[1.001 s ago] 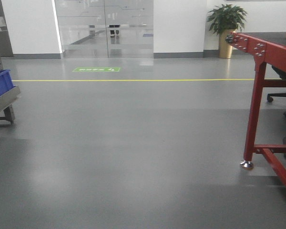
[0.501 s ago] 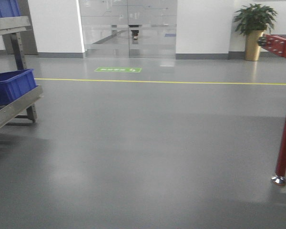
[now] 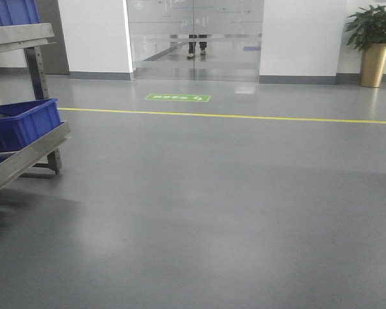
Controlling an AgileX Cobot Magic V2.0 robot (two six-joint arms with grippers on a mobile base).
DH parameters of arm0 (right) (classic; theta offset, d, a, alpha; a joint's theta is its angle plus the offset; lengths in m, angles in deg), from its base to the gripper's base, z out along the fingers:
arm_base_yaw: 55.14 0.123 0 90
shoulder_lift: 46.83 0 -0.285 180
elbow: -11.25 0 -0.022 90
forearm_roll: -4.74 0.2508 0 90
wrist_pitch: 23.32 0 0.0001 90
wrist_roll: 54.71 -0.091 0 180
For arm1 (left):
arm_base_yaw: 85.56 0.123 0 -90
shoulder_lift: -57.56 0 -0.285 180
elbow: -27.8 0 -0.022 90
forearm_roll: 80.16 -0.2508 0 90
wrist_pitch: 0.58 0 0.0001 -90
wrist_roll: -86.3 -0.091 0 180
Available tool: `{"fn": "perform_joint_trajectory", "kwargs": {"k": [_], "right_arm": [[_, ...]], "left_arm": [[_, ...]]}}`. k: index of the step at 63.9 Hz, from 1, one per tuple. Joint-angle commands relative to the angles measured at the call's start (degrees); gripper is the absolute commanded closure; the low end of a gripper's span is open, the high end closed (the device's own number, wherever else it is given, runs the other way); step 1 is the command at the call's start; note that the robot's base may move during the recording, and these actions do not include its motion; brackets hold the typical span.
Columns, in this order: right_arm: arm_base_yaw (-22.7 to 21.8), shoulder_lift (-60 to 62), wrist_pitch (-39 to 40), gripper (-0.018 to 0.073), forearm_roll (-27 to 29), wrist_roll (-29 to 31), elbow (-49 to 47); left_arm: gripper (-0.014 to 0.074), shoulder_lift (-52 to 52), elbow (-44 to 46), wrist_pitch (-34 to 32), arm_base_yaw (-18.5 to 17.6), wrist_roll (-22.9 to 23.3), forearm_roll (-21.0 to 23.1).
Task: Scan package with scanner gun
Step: 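Drive the base forward toward the red conveyor table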
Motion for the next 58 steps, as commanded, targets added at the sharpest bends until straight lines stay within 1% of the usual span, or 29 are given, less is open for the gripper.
{"fn": "perform_joint_trajectory", "kwargs": {"k": [1,14,23,58], "right_arm": [[-0.3,0.2,1.4,0.0713,-0.4,-0.1,0.0],[-0.7,0.2,1.5,0.0713,-0.4,-0.1,0.0],[-1.8,0.2,1.5,0.0713,-0.4,-0.1,0.0],[-1.4,0.2,1.5,0.0713,-0.4,-0.1,0.0]], "left_arm": [[0.0708,-0.2,0.2,-0.8,0.1,0.4,0.5],[0.0708,-0.2,0.2,-0.8,0.1,0.4,0.5],[0.0708,-0.2,0.2,-0.8,0.1,0.4,0.5],[0.0708,-0.2,0.2,-0.8,0.1,0.4,0.5]]}}
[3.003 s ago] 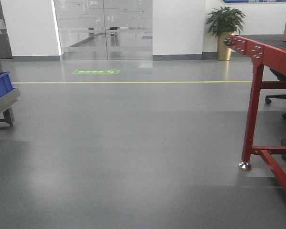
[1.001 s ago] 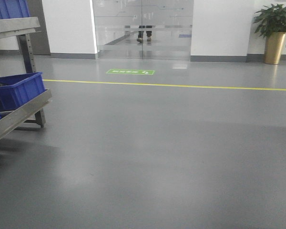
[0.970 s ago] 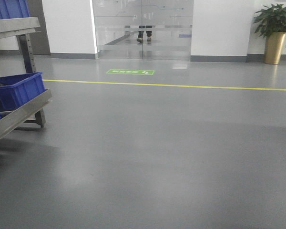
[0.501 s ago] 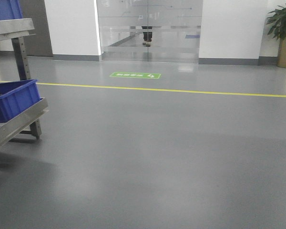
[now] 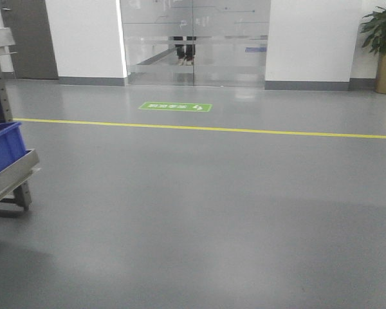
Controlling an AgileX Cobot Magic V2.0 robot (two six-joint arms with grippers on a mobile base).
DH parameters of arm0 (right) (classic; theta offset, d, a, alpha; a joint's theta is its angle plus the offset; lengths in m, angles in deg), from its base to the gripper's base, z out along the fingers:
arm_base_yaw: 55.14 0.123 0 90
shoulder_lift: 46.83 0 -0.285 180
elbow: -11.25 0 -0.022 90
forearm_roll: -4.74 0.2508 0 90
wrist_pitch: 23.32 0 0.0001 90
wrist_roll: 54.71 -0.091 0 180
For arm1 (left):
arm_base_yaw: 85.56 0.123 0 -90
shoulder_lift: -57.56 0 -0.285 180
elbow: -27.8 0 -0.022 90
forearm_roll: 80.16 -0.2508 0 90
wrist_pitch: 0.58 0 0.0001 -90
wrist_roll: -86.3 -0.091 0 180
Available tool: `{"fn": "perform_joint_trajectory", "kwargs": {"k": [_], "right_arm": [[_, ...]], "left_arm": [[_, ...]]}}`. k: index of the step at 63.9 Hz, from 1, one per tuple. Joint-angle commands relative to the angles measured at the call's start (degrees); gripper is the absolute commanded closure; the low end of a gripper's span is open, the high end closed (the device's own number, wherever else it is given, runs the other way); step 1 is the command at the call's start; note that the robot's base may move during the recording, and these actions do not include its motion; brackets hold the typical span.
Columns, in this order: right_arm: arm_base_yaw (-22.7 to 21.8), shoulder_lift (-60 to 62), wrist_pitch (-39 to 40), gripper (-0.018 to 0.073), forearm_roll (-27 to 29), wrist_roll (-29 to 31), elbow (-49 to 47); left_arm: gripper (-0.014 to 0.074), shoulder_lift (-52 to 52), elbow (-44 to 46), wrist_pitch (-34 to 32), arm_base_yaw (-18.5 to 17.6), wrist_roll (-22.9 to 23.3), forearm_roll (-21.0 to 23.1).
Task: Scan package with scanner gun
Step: 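Drive the base forward toward the red conveyor table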
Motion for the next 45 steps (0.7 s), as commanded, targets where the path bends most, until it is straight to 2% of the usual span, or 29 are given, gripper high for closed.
{"fn": "perform_joint_trajectory", "kwargs": {"k": [1,17,32,45], "right_arm": [[0.2,0.2,1.5,0.0713,-0.4,-0.1,0.0],[0.1,0.2,1.6,0.0713,-0.4,-0.1,0.0],[2.8,0.2,1.6,0.0713,-0.4,-0.1,0.0],[2.9,0.2,1.6,0.0713,-0.4,-0.1,0.0]], "left_arm": [[0.0708,-0.2,0.2,-0.8,0.1,0.4,0.5],[0.0708,-0.2,0.2,-0.8,0.1,0.4,0.5],[0.0708,-0.2,0.2,-0.8,0.1,0.4,0.5],[0.0708,-0.2,0.2,-0.8,0.1,0.4,0.5]]}}
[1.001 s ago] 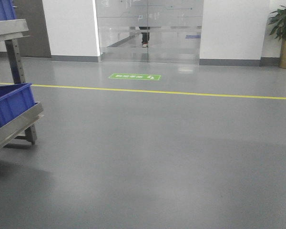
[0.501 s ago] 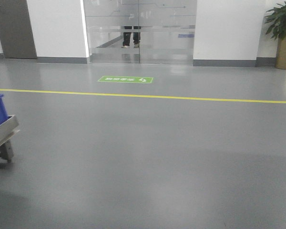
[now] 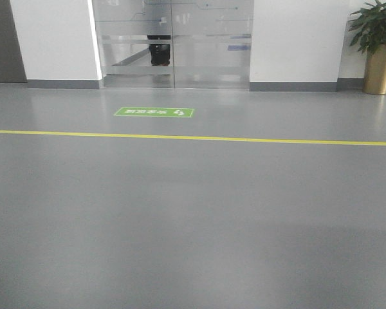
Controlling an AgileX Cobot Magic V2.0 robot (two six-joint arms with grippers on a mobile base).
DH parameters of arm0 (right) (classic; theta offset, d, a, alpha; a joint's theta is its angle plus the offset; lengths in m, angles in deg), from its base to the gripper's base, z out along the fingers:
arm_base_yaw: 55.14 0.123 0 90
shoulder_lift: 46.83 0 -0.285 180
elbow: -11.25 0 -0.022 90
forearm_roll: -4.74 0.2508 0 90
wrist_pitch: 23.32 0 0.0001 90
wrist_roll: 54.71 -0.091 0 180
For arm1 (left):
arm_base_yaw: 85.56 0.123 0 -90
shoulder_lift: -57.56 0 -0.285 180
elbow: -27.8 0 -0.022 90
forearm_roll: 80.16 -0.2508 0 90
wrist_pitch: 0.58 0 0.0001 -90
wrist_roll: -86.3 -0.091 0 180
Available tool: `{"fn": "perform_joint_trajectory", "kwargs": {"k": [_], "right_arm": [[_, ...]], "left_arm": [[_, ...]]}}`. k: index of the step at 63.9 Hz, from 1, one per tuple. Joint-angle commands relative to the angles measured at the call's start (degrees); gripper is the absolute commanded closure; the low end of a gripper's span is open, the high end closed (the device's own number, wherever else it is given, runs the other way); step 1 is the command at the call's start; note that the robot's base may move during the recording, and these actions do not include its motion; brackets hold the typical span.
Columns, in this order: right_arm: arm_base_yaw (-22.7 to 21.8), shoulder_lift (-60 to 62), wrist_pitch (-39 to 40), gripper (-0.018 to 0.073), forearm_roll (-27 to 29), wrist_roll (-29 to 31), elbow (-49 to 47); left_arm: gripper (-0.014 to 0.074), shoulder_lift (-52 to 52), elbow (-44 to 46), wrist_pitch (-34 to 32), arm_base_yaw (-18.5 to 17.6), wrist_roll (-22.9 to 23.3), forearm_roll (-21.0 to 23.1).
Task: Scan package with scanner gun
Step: 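Drive the base forward toward the red conveyor table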
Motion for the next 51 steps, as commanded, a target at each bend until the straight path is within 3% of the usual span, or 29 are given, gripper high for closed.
{"fn": "perform_joint_trajectory", "kwargs": {"k": [1,51], "right_arm": [[0.2,0.2,1.6,0.0713,-0.4,-0.1,0.0],[0.2,0.2,1.6,0.0713,-0.4,-0.1,0.0]], "left_arm": [[0.0708,-0.2,0.2,-0.8,0.1,0.4,0.5],[0.0708,-0.2,0.2,-0.8,0.1,0.4,0.5]]}}
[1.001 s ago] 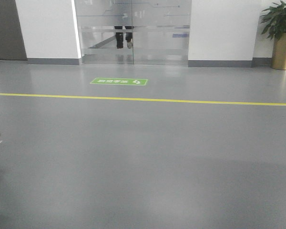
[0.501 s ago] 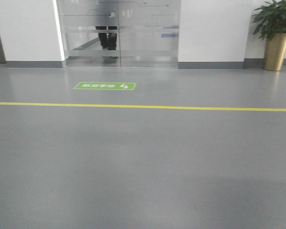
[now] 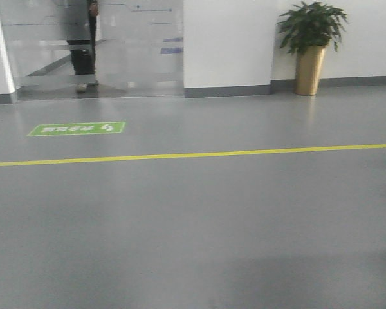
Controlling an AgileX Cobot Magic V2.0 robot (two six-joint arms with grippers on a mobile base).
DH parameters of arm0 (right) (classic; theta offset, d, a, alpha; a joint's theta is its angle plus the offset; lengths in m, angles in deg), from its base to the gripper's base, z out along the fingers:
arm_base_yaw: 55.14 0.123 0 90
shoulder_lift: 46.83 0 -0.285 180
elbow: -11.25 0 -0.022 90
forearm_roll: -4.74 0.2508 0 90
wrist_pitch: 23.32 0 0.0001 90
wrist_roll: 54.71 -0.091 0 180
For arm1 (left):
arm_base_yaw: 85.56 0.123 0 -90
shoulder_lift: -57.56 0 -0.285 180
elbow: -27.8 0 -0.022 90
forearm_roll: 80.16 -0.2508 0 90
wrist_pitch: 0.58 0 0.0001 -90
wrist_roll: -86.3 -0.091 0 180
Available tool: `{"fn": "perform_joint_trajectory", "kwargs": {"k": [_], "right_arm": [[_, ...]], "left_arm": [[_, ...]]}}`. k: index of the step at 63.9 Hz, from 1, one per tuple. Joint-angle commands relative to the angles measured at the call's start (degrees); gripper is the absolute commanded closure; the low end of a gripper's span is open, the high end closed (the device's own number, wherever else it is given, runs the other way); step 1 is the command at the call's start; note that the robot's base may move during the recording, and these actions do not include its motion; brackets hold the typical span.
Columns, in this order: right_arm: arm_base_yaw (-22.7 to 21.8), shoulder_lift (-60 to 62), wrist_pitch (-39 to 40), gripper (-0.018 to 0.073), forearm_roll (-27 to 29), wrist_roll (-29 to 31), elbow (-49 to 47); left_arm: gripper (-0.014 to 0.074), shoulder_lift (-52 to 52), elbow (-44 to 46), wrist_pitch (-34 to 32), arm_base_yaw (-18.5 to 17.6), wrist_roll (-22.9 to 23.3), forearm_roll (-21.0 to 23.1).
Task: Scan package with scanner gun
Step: 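Drive the base forward toward the red conveyor table, then turn and align the base alongside the conveyor belt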
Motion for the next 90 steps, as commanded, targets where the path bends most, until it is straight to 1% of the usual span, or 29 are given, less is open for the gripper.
{"fn": "perform_joint_trajectory", "kwargs": {"k": [1,55,61,90], "right_arm": [[0.1,0.2,1.6,0.0713,-0.4,-0.1,0.0],[0.1,0.2,1.6,0.0713,-0.4,-0.1,0.0],[0.1,0.2,1.6,0.0713,-0.4,-0.1,0.0],[0.0,0.2,1.6,0.0713,-0.4,-0.1,0.0]], "left_arm": [[0.0708,-0.2,0.2,-0.8,0.1,0.4,0.5],[0.0708,-0.2,0.2,-0.8,0.1,0.4,0.5],[0.0708,-0.2,0.2,-0.8,-0.5,0.4,0.5],[0.0708,-0.2,0.2,-0.8,-0.5,0.4,0.5]]}}
